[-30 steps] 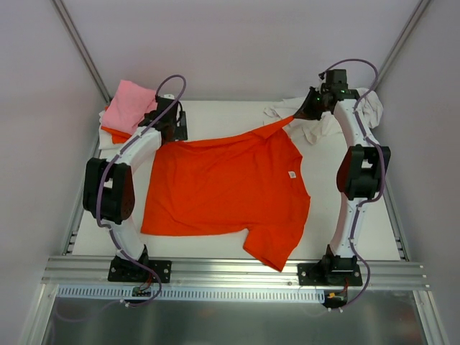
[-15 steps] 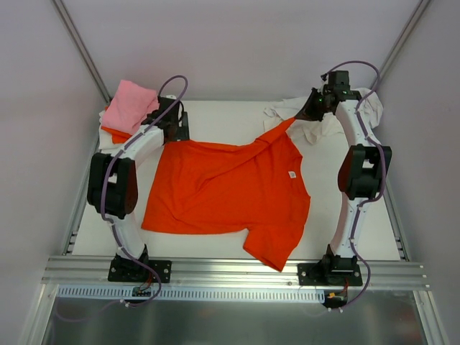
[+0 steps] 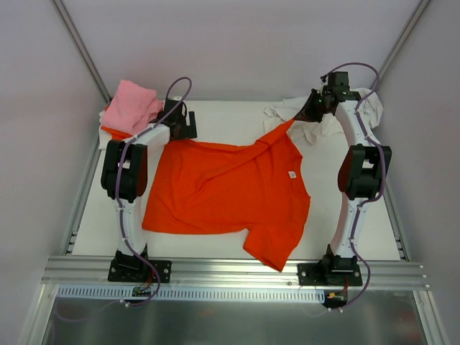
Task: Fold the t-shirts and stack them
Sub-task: Grap the side of the flattened tshirt furthest away from the robot with both arms
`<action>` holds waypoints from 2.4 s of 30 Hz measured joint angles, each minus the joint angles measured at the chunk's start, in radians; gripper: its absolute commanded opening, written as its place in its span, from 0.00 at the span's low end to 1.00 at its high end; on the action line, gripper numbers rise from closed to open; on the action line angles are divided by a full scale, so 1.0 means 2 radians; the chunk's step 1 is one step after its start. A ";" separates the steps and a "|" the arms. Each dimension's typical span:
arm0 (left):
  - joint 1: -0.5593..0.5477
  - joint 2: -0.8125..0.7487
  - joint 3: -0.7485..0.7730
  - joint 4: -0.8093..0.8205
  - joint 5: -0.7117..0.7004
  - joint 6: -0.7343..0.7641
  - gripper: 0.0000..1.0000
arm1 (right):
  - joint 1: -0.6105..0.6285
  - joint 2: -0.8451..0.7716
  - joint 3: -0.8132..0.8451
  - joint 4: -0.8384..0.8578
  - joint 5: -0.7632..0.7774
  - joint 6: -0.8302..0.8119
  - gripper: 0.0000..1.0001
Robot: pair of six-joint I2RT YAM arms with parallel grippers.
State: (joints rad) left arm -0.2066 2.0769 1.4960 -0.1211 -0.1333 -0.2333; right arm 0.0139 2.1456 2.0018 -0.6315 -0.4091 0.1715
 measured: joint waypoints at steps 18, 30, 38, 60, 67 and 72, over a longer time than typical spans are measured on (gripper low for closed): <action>0.036 0.056 0.154 -0.054 0.024 0.035 0.88 | 0.000 0.000 0.000 0.000 0.000 0.002 0.00; 0.168 0.057 0.137 -0.106 0.211 0.006 0.86 | 0.000 0.000 0.000 0.000 0.000 0.002 0.00; 0.164 0.064 0.142 -0.115 0.307 -0.002 0.85 | 0.000 0.000 -0.001 0.000 0.000 0.002 0.00; 0.147 0.082 0.142 -0.122 0.351 -0.006 0.83 | 0.000 0.000 -0.002 -0.001 0.000 0.002 0.00; 0.129 0.091 0.142 -0.133 0.325 -0.005 0.82 | 0.000 0.000 -0.002 -0.001 0.000 0.002 0.00; 0.120 0.097 0.148 -0.141 0.299 -0.001 0.82 | 0.000 0.000 -0.002 -0.001 0.000 0.002 0.00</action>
State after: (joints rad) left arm 0.0334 2.2707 1.7916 -0.4023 0.4644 -0.2352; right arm 0.0139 2.1456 1.9987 -0.6338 -0.4091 0.1749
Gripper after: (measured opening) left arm 0.820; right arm 0.015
